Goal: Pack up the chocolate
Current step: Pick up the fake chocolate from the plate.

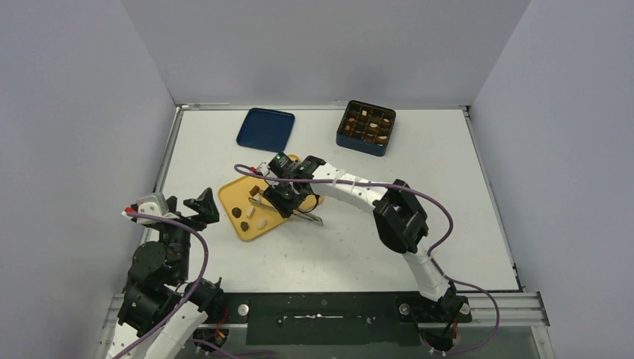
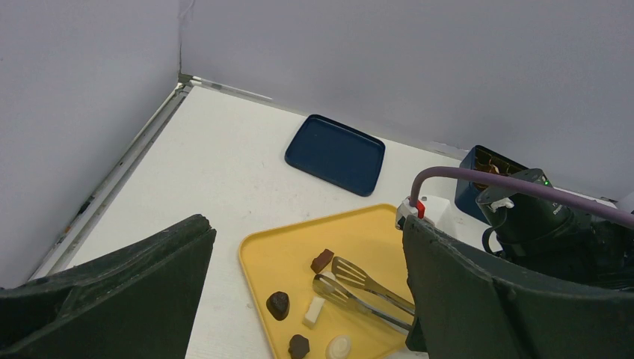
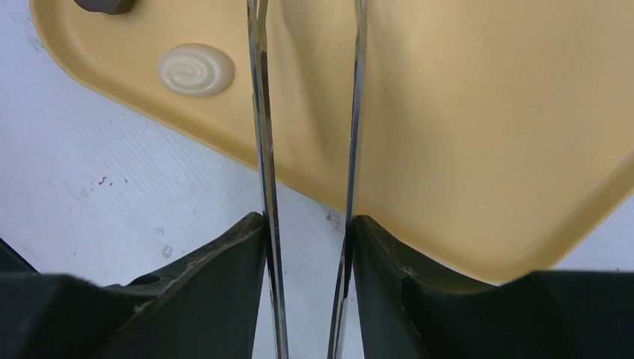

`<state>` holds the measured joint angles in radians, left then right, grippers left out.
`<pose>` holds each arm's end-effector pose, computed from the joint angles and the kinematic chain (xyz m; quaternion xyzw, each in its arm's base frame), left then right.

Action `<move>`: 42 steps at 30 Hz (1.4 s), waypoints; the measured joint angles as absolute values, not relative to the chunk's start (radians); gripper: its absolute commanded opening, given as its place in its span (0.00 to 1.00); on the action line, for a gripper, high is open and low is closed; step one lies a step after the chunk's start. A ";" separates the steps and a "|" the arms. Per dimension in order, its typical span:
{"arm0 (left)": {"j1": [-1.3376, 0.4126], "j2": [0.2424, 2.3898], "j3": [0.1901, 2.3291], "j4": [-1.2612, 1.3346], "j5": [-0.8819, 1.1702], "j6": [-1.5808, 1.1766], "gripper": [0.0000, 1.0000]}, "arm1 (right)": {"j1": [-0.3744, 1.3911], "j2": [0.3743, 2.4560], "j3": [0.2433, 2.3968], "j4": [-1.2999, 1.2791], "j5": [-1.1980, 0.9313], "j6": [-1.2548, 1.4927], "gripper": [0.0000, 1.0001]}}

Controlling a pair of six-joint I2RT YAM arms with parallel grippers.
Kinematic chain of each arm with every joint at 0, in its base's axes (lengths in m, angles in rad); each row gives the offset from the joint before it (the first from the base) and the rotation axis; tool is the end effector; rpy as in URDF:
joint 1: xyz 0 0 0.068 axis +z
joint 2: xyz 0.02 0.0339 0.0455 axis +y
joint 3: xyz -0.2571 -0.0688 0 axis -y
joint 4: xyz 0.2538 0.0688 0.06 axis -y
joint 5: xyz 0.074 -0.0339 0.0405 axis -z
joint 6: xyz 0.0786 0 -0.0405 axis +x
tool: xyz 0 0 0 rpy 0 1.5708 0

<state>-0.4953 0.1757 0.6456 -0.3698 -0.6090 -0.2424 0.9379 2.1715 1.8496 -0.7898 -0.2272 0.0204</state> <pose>0.1127 -0.0098 0.3407 -0.1399 0.6629 -0.0675 0.7324 0.2766 0.4070 0.1672 -0.4516 0.8560 0.2022 0.1497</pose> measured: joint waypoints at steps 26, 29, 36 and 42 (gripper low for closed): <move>-0.495 0.176 0.646 -0.370 -0.609 -0.242 0.96 | 0.951 2.159 1.814 -0.771 -0.171 0.022 0.34; -0.495 0.176 0.646 -0.370 -0.609 -0.242 0.95 | 0.951 2.145 1.800 -0.771 -0.165 0.023 0.33; -0.495 0.176 0.646 -0.370 -0.609 -0.242 0.96 | 0.950 2.104 1.783 -0.765 -0.160 0.031 0.32; -0.495 0.176 0.646 -0.370 -0.608 -0.242 0.96 | 0.939 2.067 1.768 -0.764 -0.160 0.035 0.31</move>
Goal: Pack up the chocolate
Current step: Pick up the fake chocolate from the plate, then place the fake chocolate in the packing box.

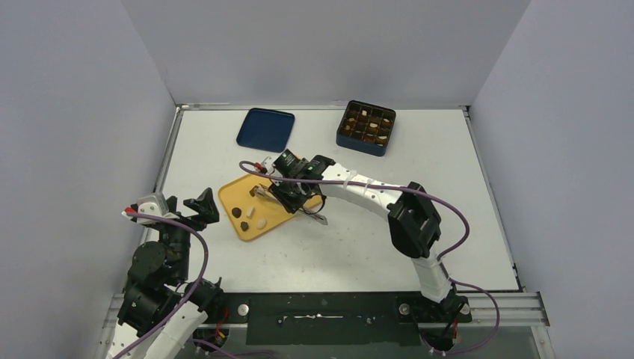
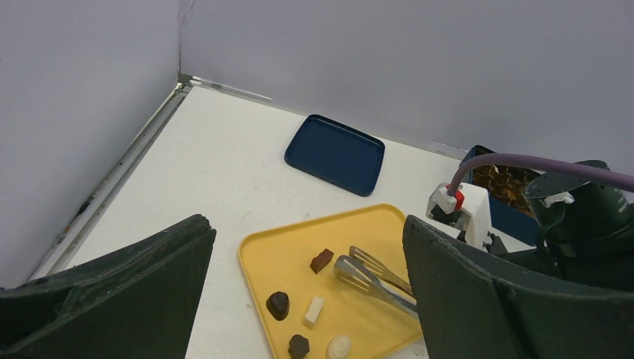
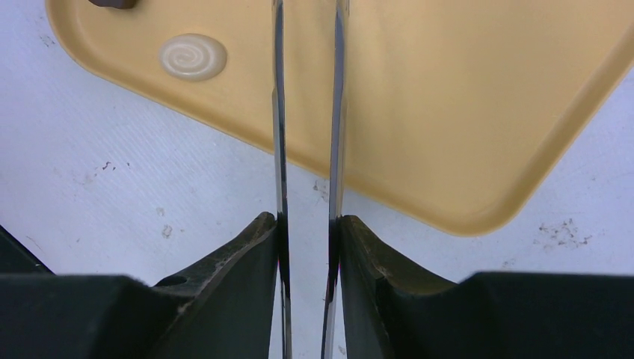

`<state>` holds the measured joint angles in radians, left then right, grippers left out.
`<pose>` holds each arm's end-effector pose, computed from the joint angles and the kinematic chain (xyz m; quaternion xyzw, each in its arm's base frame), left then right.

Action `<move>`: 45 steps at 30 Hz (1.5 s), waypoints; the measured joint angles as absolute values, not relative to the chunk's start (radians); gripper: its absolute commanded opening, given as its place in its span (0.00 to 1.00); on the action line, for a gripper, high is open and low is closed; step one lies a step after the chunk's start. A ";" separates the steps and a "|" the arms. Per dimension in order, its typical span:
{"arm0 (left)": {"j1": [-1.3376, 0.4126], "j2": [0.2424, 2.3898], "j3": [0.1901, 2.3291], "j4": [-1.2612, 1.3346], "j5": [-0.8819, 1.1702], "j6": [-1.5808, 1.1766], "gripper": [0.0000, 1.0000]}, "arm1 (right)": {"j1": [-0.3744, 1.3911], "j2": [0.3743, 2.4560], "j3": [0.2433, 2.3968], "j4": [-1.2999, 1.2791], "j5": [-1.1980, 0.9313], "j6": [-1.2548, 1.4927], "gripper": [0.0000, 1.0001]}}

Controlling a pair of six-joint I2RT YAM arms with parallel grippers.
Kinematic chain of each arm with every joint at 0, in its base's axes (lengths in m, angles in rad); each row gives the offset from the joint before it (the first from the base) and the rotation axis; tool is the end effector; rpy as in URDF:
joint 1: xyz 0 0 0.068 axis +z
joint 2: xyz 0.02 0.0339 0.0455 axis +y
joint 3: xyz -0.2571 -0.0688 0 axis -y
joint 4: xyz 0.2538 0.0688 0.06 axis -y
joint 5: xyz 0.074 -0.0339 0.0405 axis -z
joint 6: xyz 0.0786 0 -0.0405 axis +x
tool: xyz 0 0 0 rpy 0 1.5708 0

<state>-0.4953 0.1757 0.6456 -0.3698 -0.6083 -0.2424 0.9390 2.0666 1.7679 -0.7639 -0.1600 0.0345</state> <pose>0.1127 -0.0098 0.3407 -0.1396 0.6630 -0.0677 0.7324 0.2712 0.3918 0.1899 -0.4397 0.8590 0.1856 0.1853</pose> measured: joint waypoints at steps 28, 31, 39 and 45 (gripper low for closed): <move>-0.495 0.176 0.646 -0.370 -0.596 -0.242 0.96 | 0.455 1.913 1.803 -0.844 -0.061 0.015 0.32; -0.495 0.176 0.646 -0.370 -0.596 -0.242 0.96 | 0.424 1.922 1.820 -0.845 -0.067 0.016 0.32; -0.495 0.176 0.646 -0.370 -0.593 -0.242 0.96 | 0.405 1.984 1.851 -0.841 -0.096 0.032 0.34; -0.495 0.176 0.646 -0.369 -0.591 -0.242 0.96 | 0.390 2.030 1.860 -0.839 -0.112 0.044 0.34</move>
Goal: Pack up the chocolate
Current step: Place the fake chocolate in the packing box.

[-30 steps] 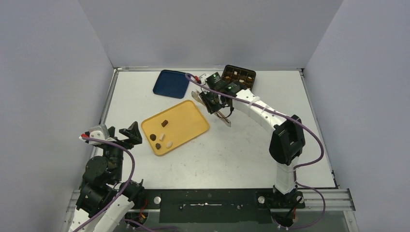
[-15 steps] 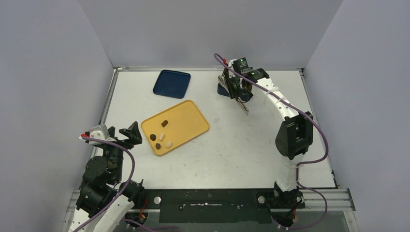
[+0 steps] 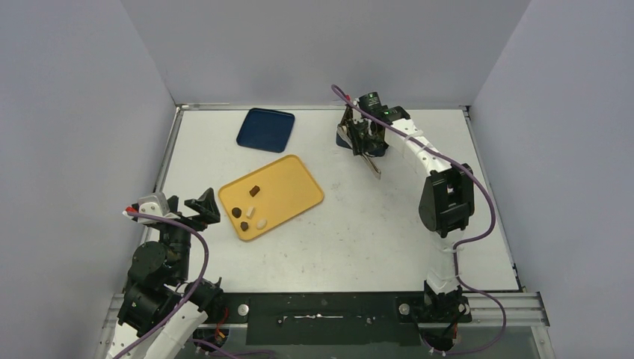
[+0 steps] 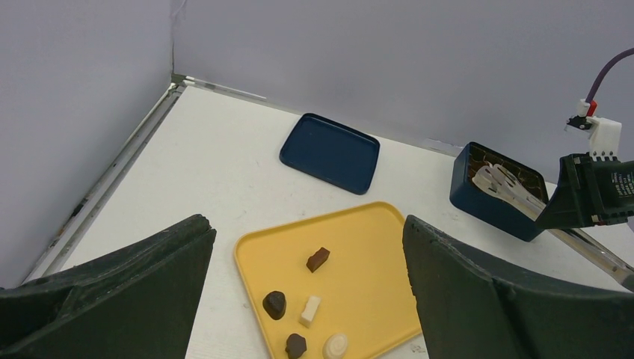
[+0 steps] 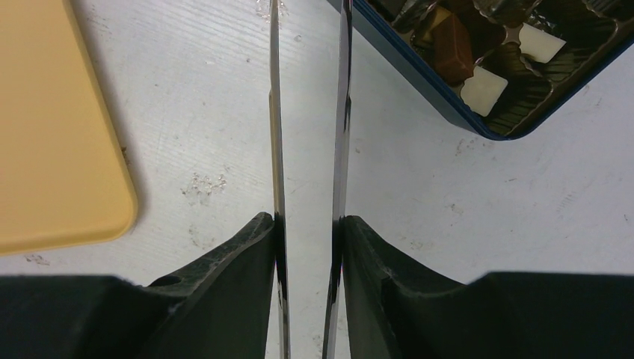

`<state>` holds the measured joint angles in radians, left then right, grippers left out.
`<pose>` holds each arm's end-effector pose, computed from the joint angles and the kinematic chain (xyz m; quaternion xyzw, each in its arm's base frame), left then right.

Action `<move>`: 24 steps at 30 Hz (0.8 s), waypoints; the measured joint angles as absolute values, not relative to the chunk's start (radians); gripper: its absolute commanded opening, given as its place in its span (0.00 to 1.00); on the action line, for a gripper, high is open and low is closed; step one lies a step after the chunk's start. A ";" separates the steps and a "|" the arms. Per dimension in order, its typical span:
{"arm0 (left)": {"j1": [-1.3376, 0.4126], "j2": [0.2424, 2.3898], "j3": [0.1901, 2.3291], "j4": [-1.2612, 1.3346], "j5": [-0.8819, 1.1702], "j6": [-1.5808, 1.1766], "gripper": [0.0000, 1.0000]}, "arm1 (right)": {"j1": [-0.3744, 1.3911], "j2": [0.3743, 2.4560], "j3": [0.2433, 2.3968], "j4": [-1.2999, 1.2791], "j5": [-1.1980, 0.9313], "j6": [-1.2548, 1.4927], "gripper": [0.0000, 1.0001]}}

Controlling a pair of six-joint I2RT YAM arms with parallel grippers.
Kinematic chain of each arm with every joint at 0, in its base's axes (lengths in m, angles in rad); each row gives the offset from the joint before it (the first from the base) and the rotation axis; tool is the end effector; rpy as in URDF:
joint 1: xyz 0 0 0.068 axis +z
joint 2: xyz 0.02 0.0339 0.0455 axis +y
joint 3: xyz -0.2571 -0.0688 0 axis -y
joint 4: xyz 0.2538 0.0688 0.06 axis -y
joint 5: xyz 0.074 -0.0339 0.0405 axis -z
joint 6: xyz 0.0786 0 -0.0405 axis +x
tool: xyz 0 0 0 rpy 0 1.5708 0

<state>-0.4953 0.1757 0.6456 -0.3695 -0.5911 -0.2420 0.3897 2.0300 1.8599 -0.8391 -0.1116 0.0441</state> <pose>0.1128 -0.0112 0.3408 -0.1333 0.6638 -0.0735 0.7323 0.4363 0.1887 0.2314 -0.1802 0.9424 0.1119 0.2587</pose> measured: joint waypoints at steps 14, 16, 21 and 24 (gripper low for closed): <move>-0.495 0.176 0.646 -0.369 -0.586 -0.242 0.96 | 0.360 2.041 1.860 -0.816 -0.135 0.068 0.35; -0.495 0.176 0.646 -0.369 -0.586 -0.242 0.96 | 0.360 2.041 1.860 -0.816 -0.139 0.069 0.36; -0.495 0.176 0.646 -0.369 -0.585 -0.242 0.96 | 0.360 2.041 1.860 -0.816 -0.147 0.077 0.37; -0.495 0.176 0.646 -0.369 -0.585 -0.242 0.96 | 0.360 2.041 1.860 -0.816 -0.147 0.085 0.37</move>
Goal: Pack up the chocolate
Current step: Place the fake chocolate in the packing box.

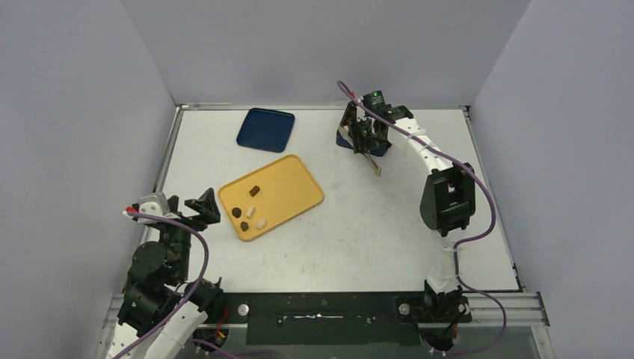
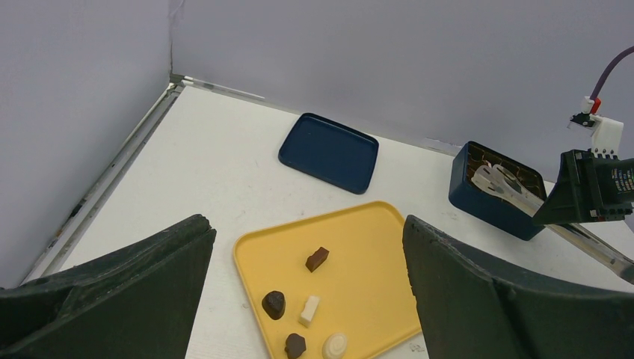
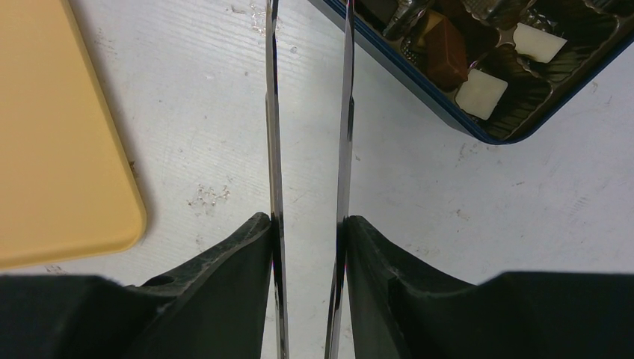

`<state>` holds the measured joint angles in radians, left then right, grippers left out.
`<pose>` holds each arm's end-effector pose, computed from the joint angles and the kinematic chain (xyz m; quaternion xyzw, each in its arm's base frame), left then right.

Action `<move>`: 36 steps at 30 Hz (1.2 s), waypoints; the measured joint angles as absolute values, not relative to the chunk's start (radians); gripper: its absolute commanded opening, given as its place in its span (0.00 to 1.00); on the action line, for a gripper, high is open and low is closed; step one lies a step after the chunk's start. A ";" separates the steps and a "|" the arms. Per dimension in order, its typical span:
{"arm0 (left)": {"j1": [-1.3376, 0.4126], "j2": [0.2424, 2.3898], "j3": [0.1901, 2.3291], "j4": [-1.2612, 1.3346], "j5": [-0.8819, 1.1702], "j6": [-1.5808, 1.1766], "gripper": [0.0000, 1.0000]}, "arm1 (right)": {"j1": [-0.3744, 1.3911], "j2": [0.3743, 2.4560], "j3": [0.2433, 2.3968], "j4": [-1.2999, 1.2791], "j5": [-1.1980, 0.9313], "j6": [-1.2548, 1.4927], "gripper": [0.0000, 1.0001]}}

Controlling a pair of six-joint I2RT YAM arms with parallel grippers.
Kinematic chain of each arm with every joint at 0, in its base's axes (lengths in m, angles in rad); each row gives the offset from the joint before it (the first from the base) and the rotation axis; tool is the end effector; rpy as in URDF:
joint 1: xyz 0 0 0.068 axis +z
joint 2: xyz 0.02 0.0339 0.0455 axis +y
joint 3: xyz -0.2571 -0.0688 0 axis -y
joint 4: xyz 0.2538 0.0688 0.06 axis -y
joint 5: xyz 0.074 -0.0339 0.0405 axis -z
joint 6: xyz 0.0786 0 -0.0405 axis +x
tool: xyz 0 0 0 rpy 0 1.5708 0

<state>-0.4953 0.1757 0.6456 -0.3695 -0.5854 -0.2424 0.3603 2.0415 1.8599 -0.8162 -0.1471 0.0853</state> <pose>0.1128 -0.0116 0.3408 -0.1313 0.6641 -0.0755 0.7322 0.4445 0.1798 0.2283 -0.1517 0.9448 0.1310 0.2593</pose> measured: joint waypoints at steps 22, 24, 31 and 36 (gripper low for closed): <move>-0.495 0.176 0.646 -0.369 -0.585 -0.242 0.96 | 0.360 2.041 1.860 -0.817 -0.146 0.107 0.40; -0.495 0.176 0.646 -0.369 -0.585 -0.242 0.96 | 0.360 2.040 1.860 -0.817 -0.146 0.110 0.40; -0.495 0.183 0.646 -0.369 -0.574 -0.242 0.96 | 0.359 1.972 1.818 -0.815 -0.128 0.141 0.40; -0.495 0.198 0.646 -0.369 -0.565 -0.242 0.96 | 0.346 1.822 1.716 -0.796 -0.052 0.190 0.40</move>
